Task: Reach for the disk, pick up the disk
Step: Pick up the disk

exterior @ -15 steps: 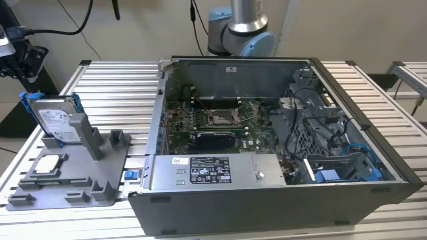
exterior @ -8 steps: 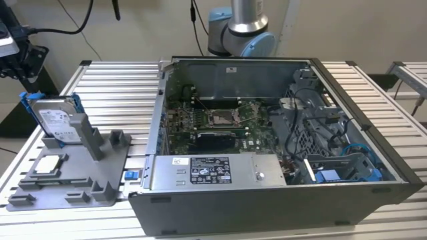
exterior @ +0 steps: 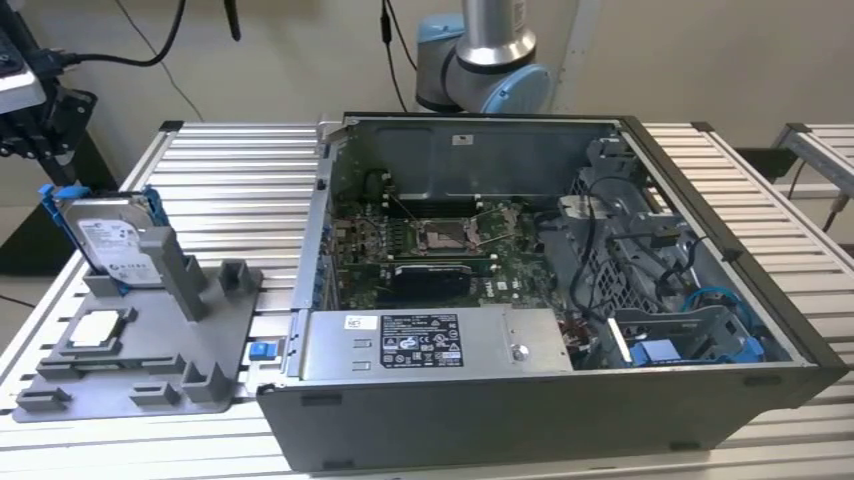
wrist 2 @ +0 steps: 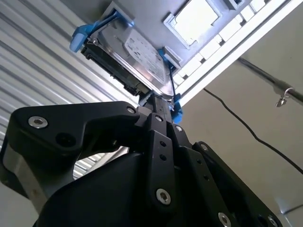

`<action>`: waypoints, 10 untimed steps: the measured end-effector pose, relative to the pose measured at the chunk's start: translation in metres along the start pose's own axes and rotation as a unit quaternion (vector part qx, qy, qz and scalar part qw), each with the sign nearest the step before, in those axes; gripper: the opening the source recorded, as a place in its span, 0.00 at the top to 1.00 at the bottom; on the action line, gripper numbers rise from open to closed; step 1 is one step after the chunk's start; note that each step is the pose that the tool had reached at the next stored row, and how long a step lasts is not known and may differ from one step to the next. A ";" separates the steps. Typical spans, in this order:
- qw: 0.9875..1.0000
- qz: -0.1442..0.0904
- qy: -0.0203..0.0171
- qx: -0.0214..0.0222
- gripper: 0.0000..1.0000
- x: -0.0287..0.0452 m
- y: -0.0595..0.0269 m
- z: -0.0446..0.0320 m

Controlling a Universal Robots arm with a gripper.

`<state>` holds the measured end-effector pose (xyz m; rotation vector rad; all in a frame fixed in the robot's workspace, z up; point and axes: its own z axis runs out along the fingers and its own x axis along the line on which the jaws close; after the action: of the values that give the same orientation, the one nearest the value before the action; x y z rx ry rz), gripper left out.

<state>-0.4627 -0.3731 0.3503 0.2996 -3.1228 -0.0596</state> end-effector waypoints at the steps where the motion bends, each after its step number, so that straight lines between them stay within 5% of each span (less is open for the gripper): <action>1: 1.000 -0.002 0.000 0.000 1.00 0.0000 0.0000 0.0000; 10: 1.000 -0.014 0.000 0.000 1.00 0.0002 0.0000 0.0000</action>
<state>-0.4630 -0.3731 0.3502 0.3438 -3.1182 -0.0594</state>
